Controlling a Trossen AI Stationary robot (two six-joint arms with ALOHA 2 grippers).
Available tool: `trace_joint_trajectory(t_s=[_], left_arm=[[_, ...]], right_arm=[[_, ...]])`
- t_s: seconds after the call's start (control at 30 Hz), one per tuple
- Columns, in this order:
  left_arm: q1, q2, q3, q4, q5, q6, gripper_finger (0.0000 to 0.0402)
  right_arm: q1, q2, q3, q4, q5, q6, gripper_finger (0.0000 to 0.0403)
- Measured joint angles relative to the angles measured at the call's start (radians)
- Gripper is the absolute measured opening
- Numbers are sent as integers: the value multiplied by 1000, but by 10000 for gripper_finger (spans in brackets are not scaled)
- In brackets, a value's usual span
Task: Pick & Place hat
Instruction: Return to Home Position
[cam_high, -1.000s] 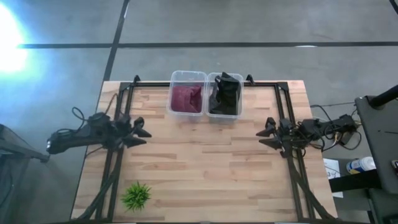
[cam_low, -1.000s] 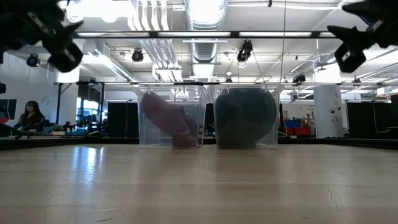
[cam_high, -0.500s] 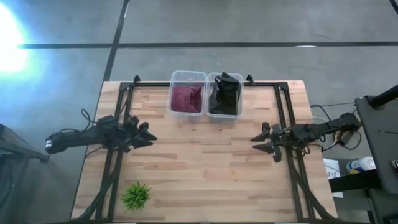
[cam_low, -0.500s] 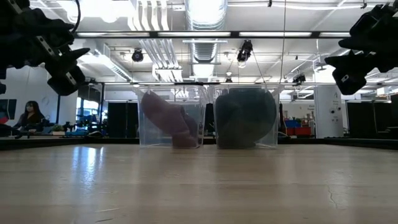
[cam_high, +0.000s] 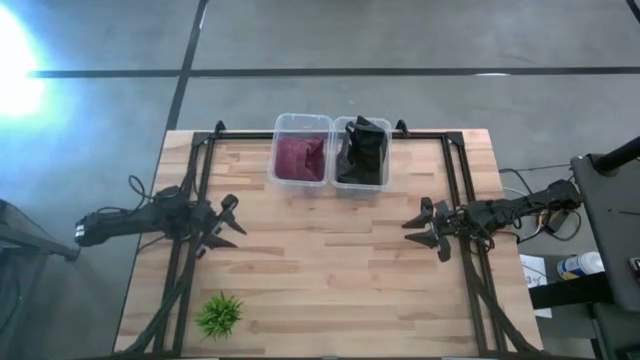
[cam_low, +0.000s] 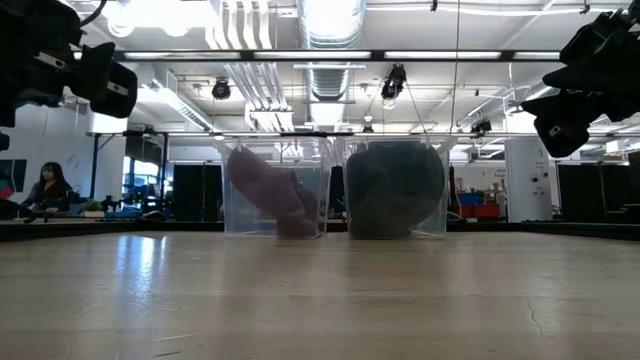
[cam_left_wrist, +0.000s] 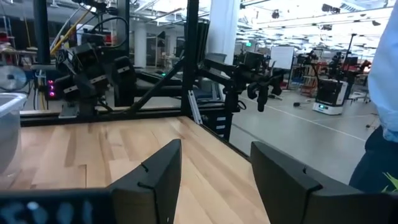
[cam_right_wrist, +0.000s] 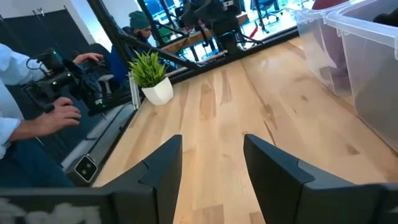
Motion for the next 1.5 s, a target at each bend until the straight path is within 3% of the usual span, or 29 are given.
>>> trace_joint_trajectory(t_s=[0.17, 0.23, 0.33, 0.4, 0.43, 0.57, 0.67, 0.93, 1.5], left_arm=[[-7, 0, -1, 0, -4, 46, 186], [-8, 0, -3, 12, -76, 29, 186], [-13, 0, -3, 29, -375, -55, 186], [-21, 0, -3, 34, -606, -51, 186], [-24, 0, -3, 42, -668, -21, 186], [-27, 0, -3, 24, -607, 112, 186], [-27, 0, -3, -37, -564, 129, 186], [-81, 0, -3, -56, -606, 202, 186], [-84, 16, -4, -56, -614, 76, 186]], right_arm=[[0, 0, 0, 1, 0, 0, 169], [0, 1, 0, 1, 0, 0, 169], [0, 1, 0, 1, 0, 0, 169], [0, 1, 0, 1, 0, 0, 169], [0, 1, 0, 1, 0, 0, 169], [0, 1, 0, 1, 0, 0, 169], [0, 1, 0, 1, 0, 0, 169], [0, 2, 0, 1, 0, 0, 169], [0, 1, 0, 1, 0, 0, 169]])
